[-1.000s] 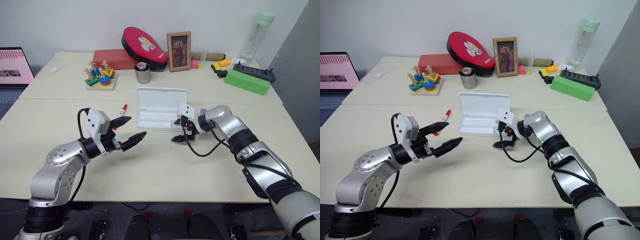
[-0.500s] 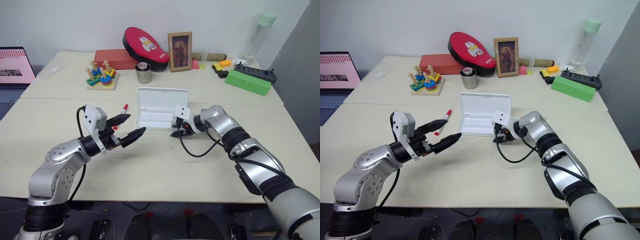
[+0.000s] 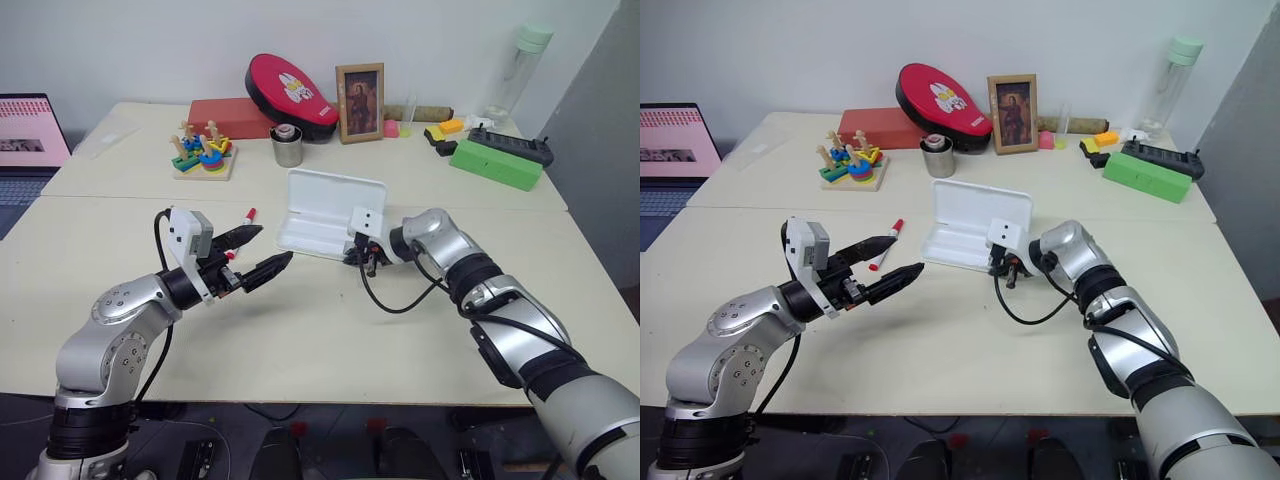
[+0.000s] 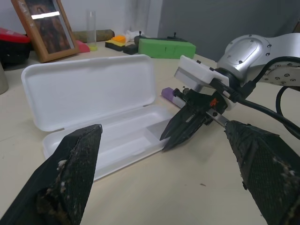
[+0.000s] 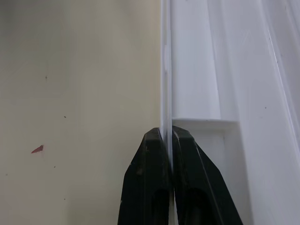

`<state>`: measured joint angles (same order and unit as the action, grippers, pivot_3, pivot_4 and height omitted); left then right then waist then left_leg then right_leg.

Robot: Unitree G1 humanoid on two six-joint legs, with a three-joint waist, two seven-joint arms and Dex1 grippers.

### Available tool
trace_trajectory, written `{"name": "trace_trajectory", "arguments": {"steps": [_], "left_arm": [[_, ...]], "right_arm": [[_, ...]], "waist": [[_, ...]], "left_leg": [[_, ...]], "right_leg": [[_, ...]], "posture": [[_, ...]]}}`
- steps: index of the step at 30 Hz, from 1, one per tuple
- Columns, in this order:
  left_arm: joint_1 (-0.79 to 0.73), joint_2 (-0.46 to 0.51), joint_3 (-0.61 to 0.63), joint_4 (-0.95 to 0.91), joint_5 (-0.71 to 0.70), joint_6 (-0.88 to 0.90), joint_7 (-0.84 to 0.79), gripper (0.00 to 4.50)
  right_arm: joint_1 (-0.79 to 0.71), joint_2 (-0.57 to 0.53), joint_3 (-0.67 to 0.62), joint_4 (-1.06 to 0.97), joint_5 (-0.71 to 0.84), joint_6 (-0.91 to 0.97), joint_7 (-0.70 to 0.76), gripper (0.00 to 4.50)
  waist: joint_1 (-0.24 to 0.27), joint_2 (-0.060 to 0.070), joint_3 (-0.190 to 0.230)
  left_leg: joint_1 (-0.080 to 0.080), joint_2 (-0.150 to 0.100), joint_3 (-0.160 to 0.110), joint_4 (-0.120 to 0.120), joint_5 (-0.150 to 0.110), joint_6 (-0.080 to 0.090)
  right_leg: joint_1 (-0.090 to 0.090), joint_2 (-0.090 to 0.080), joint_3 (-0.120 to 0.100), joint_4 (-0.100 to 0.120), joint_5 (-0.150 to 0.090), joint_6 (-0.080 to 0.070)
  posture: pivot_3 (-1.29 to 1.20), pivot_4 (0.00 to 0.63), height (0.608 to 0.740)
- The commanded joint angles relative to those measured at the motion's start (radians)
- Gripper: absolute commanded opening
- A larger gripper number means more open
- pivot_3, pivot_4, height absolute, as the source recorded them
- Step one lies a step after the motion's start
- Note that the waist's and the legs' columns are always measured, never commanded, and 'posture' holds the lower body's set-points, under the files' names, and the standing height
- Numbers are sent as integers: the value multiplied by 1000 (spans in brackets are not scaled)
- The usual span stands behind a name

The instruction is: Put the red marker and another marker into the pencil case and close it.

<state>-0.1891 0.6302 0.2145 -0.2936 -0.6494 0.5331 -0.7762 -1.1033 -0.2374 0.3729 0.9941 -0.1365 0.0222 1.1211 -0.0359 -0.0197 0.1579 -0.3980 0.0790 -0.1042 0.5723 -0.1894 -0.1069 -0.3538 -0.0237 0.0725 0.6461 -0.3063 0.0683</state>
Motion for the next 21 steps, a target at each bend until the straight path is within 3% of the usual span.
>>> {"name": "trace_trajectory", "arguments": {"steps": [1,9,15,21], "left_arm": [[64,33,66,-79,-17,-4,-7,4500],[267,101,185,-162,-52,12,-49,4500],[318,120,218,-194,-72,26,-58,4500],[302,125,204,-191,-74,28,-53,4500]], "right_arm": [[61,-37,-15,-227,39,36,87,58],[326,-111,52,-736,53,245,150,58],[400,-128,92,-892,50,346,138,58],[408,-134,110,-909,44,373,115,58]], "waist": [[0,0,0],[4,0,0],[3,2,1],[4,1,1]], "left_leg": [[0,0,0,0,0,0],[0,0,0,-1,0,-1],[1,0,0,1,0,-1],[1,0,0,1,0,-1]], "right_leg": [[0,0,0,0,0,0],[0,0,0,-1,-1,-1],[0,0,0,-1,-2,2],[0,0,0,-1,-3,3]], "posture": [[0,150,740],[0,150,740],[0,150,740],[0,150,740]]}}
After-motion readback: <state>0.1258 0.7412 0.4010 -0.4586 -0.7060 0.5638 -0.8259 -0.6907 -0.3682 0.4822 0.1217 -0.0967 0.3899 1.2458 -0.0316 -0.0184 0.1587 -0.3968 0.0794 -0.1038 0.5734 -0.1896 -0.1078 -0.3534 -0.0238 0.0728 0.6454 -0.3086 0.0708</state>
